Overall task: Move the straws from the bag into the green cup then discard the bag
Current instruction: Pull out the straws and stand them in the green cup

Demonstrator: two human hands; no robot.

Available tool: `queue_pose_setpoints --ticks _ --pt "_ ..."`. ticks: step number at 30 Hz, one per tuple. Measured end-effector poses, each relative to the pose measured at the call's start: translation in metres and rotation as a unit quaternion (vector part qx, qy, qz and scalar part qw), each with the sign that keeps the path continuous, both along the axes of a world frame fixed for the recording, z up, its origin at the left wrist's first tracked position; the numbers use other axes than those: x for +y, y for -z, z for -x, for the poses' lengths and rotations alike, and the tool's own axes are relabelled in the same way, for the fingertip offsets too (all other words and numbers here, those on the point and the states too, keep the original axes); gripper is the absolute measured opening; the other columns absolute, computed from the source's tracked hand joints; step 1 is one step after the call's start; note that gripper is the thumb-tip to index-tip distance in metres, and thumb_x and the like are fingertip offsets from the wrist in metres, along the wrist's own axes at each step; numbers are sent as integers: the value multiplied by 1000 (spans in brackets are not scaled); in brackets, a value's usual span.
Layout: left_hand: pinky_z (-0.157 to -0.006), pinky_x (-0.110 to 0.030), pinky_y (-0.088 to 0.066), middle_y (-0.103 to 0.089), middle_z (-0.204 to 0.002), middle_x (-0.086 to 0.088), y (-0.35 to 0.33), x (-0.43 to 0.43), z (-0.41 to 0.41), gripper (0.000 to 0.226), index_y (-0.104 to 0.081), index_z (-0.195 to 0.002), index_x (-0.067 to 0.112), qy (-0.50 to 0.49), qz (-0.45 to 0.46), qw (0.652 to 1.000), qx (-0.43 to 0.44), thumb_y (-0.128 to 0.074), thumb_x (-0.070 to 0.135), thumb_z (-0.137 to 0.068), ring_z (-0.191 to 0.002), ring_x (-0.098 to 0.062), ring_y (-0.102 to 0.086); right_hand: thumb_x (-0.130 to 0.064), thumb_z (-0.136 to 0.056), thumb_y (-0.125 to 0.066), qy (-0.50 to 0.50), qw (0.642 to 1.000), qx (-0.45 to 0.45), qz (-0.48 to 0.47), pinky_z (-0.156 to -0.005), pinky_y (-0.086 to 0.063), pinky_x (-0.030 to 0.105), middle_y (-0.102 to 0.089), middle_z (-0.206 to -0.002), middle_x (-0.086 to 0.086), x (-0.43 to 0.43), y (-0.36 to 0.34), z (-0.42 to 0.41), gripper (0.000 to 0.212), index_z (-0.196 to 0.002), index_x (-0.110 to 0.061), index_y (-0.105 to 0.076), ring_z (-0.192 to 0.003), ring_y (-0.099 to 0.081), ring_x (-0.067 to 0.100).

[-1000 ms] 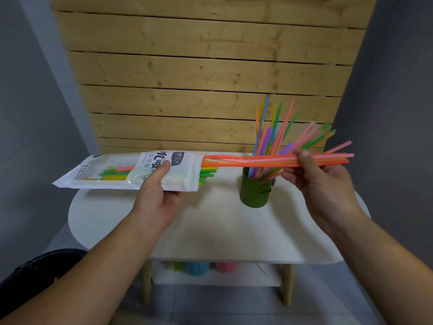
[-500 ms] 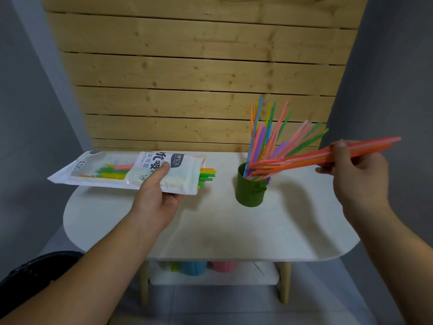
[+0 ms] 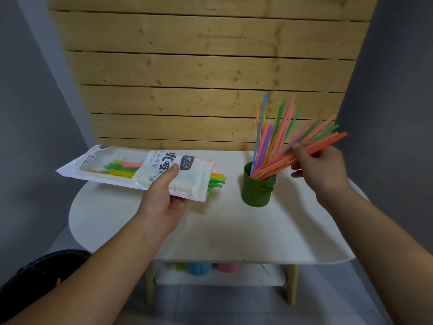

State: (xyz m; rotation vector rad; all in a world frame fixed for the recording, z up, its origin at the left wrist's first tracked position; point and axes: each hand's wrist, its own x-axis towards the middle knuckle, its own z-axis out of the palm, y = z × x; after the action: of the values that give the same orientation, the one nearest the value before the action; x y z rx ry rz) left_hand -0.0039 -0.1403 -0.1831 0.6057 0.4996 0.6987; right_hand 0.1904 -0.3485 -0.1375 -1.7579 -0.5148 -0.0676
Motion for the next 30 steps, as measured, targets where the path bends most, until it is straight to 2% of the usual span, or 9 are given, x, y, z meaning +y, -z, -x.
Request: queue_pose_setpoints --ticks 4,9,13,15,18,22,24,26,30 --pt "-58 -39 -64 -83 -99 -2 0 2 2 24 -68 -115 18 0 -3 1000 0 -71 10 -92 -87 -18 -80 -23 -100 -53 15 999 -36 28 -41 -49 15 -63 -65 4 8 1 -5 27 -73 -23 -60 -51 -61 10" --pt "-62 -41 -65 -82 -101 -3 -1 0 3 29 -67 -118 19 2 -4 1000 -3 -73 11 -91 -89 -19 -80 -24 -98 -57 -2 999 -35 29 -41 -48 13 -64 -65 4 11 6 -8 21 -78 -20 -62 -45 -61 2" --pt "-61 -39 -64 -82 -101 -3 -3 0 3 26 -67 -115 19 1 -4 1000 -8 -72 10 -92 -90 -19 -80 -30 -90 -71 -50 999 20 -6 -50 -56 22 -69 -65 -3 4 11 -5 11 -84 -22 -67 -54 -66 5" --pt "-61 -38 -64 -82 -102 -3 -4 -1 3 25 -68 -115 19 3 -6 1000 -11 -72 10 -92 -90 -19 -79 -35 -85 -77 -53 997 48 3 -55 -61 31 -72 -73 -3 -1 12 -3 21 -93 -18 -68 -60 -69 10" --pt "-60 -37 -64 -82 -103 -3 -5 -2 3 27 -68 -117 18 1 -4 1000 -15 -72 9 -91 -91 -18 -79 -48 -70 -84 -29 985 145 86 -62 -64 44 -65 -94 9 -11 7 4 61 -108 -9 -57 -74 -71 26" --pt "-63 -37 -64 -82 -105 -2 -6 -4 4 31 -67 -121 19 2 -9 1000 -23 -72 10 -92 -92 -18 -79 -56 -76 -76 -110 939 237 224 -57 -60 34 -70 -85 14 -23 0 24 58 -95 -3 -64 -67 -71 24" --pt "-64 -37 -64 -82 -105 -2 -7 -5 4 31 -66 -121 20 5 -14 999 -28 -72 10 -92 -93 -18 -79 -47 -87 -68 -182 929 269 178 -57 -59 31 -69 -81 13 -17 1 39 46 -98 -2 -67 -62 -68 20" --pt "-65 -37 -64 -82 -107 -2 -7 -6 5 29 -67 -119 20 10 -22 999 -34 -72 10 -92 -95 -18 -79 -32 -93 -66 -229 923 299 76 -57 -58 29 -68 -80 13 -4 3 57 31 -98 -1 -68 -59 -66 17" --pt "-70 -37 -65 -81 -110 -2 -8 -10 4 26 -68 -116 21 21 -41 998 -39 -71 12 -92 -98 -18 -78 -18 -94 -66 -234 909 341 -47 -58 -58 28 -65 -90 16 29 5 80 15 -97 -4 -68 -58 -67 17"
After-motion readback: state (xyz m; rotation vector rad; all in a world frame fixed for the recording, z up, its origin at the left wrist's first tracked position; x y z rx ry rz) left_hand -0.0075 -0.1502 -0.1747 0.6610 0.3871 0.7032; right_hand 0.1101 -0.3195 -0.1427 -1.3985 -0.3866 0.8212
